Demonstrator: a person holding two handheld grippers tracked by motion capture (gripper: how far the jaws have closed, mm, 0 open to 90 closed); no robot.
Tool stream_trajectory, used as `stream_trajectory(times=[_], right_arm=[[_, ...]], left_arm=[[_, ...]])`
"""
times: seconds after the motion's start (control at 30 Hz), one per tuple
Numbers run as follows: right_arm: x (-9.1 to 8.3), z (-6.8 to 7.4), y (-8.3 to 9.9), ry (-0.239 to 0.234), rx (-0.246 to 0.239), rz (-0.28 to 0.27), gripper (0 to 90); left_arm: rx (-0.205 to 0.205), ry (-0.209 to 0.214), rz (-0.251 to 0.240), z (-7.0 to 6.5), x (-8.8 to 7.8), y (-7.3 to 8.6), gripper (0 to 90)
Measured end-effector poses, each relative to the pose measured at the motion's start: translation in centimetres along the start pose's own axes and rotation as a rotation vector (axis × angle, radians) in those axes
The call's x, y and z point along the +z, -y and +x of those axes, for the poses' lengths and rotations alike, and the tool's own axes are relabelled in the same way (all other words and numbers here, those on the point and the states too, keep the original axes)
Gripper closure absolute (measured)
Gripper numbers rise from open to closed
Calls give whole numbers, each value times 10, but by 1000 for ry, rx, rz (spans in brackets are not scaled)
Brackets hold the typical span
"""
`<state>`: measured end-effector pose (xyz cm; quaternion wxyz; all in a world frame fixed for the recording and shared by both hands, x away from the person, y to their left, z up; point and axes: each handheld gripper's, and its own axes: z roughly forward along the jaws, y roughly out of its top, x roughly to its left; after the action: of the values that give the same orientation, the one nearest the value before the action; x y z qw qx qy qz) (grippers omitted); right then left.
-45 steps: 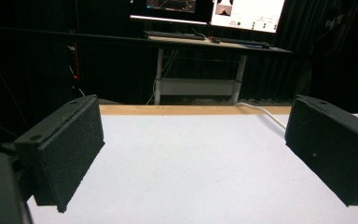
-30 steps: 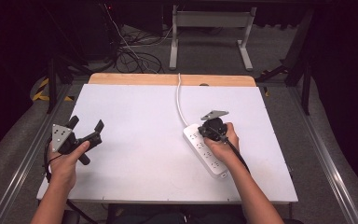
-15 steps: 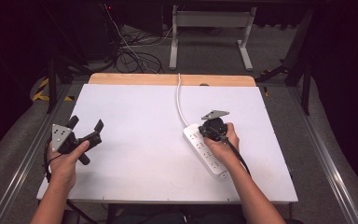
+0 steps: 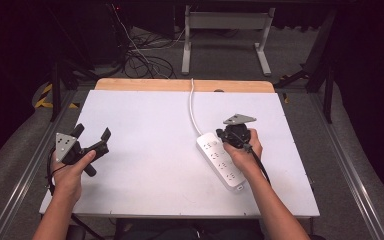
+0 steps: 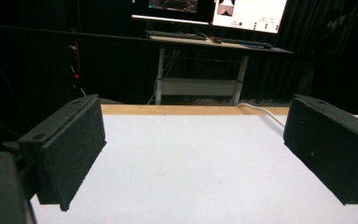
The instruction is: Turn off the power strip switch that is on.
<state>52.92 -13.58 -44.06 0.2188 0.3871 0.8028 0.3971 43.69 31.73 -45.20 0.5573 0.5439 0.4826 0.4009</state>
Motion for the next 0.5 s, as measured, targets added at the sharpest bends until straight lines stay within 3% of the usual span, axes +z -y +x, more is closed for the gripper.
stream_trajectory(times=[0.13,0.17,0.2,0.27,0.3,0.33,0.4,0.5], right_arm=[[-22,-12,-2,-24,48,-98,900],[-22,-12,-2,-24,48,-98,900],[-35,-19,-2,-36,63,-152,900],[-40,-21,-1,-39,65,-171,900],[-46,-25,1,-43,73,-201,900],[-62,-33,6,-55,85,-266,900],[-67,-36,8,-49,87,-285,900],[-90,-50,20,-31,151,-355,900]], left_arm=[[-1,-1,-1,0,-1,0,61],[-1,-1,-1,0,-1,0,61],[-1,-1,-2,0,-1,0,61],[-1,-1,-2,0,0,0,61],[-1,-2,-2,0,-1,0,61],[-1,-2,-2,0,-1,0,61],[-3,-2,-4,0,-1,0,61],[-4,-2,-4,0,-1,-1,61]])
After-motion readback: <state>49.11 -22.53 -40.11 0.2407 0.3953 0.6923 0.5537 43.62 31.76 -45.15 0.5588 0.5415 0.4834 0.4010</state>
